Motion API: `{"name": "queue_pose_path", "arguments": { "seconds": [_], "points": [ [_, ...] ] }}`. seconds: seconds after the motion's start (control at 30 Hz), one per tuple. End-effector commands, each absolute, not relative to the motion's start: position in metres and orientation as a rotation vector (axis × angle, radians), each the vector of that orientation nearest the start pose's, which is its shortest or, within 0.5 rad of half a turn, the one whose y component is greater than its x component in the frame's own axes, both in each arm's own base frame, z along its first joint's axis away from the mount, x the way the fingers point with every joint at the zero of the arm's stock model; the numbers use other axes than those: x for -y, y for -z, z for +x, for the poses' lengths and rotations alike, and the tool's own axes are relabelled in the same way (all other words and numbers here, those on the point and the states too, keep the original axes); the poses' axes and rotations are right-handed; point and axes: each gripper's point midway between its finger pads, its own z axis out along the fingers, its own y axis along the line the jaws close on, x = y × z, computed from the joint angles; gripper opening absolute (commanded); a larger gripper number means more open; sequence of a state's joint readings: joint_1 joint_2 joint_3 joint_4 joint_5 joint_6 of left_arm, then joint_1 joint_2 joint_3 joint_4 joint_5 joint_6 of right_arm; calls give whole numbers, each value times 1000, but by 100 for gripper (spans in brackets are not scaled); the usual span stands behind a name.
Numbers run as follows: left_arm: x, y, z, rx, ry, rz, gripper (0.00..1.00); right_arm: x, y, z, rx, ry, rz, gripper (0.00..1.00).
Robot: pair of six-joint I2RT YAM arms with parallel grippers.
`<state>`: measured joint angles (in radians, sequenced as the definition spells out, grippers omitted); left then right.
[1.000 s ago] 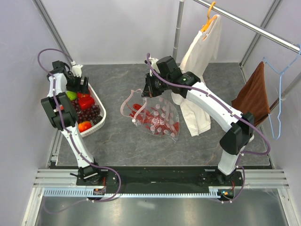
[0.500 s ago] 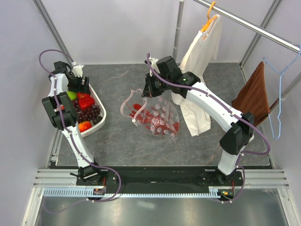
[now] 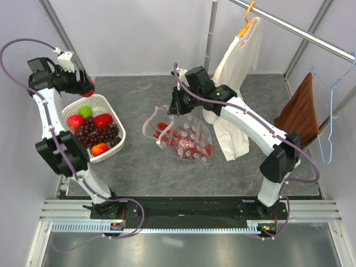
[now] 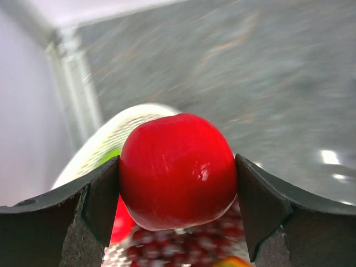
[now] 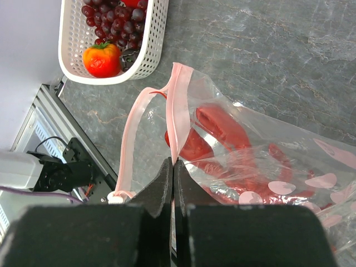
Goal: Place the food in the zip-top bag and seal the zipper
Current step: Pick up the fake fruit from the bin, then place the fake fruit in the zipper food storage bag.
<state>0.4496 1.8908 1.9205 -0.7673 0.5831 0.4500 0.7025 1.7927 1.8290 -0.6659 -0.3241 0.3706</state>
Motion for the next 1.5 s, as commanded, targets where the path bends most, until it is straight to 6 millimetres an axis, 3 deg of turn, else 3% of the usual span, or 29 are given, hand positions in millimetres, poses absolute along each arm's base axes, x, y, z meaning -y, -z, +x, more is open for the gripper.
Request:
{"name": "queue_pose_path", "arguments": {
  "seconds": [0.0,0.07,0.1,0.13,0.2,0.23,0.43,0.6,0.7,0.73,0.77,0.87,0.97,1.07,1.17,1.2,1.27,1.3,1.33,1.4,1.47],
  "points": [
    [-30,-328,419,-1879,587,509,56,-367,-290,329,-2198,-954,-570,0],
    [13,-347,379,-1792,697,603,56,-366,-292,330,-2192,-962,-568,0],
    [26,-349,369,-1774,717,634,57,-367,-295,330,-2185,-972,-569,0],
    [52,-352,347,-1746,737,693,57,-367,-296,329,-2184,-977,-570,0],
    [77,-354,331,-1712,754,747,57,-367,-299,329,-2176,-988,-573,0],
    [101,-349,315,-1694,796,796,58,-368,-300,329,-2174,-997,-574,0],
    [170,-315,298,-1762,885,861,59,-371,-305,326,-2163,-1033,-581,0],
    [197,-279,303,-1879,936,852,59,-370,-311,322,-2149,-1056,-586,0],
    [199,-266,318,-1943,916,782,63,-371,-313,320,-2149,-1070,-585,0],
    [199,-264,321,-1965,921,753,66,-370,-313,321,-2148,-1072,-584,0],
    [200,-264,324,-1976,927,737,76,-370,-314,320,-2146,-1075,-586,0],
    [200,-276,326,-1980,946,717,94,-369,-314,321,-2151,-1077,-575,0],
    [190,-309,314,-1899,1005,714,100,-366,-315,323,-2149,-1076,-566,0],
    [164,-327,306,-1889,951,698,100,-363,-314,324,-2154,-1076,-561,0],
    [115,-332,308,-1949,874,632,100,-362,-314,325,-2157,-1079,-553,0],
    [88,-317,305,-2015,815,617,100,-362,-314,324,-2157,-1082,-555,0],
    [58,-303,311,-2071,745,609,100,-362,-314,325,-2157,-1080,-550,0],
    [32,-286,307,-2142,656,628,99,-362,-313,325,-2157,-1082,-551,0],
    [18,-268,312,-2201,640,634,96,-362,-313,325,-2158,-1082,-554,0],
    [-16,-248,312,-2277,544,671,92,-362,-313,325,-2161,-1084,-553,0],
    [-46,-231,323,-2330,509,634,90,-363,-314,326,-2157,-1085,-549,0]
  ]
}}
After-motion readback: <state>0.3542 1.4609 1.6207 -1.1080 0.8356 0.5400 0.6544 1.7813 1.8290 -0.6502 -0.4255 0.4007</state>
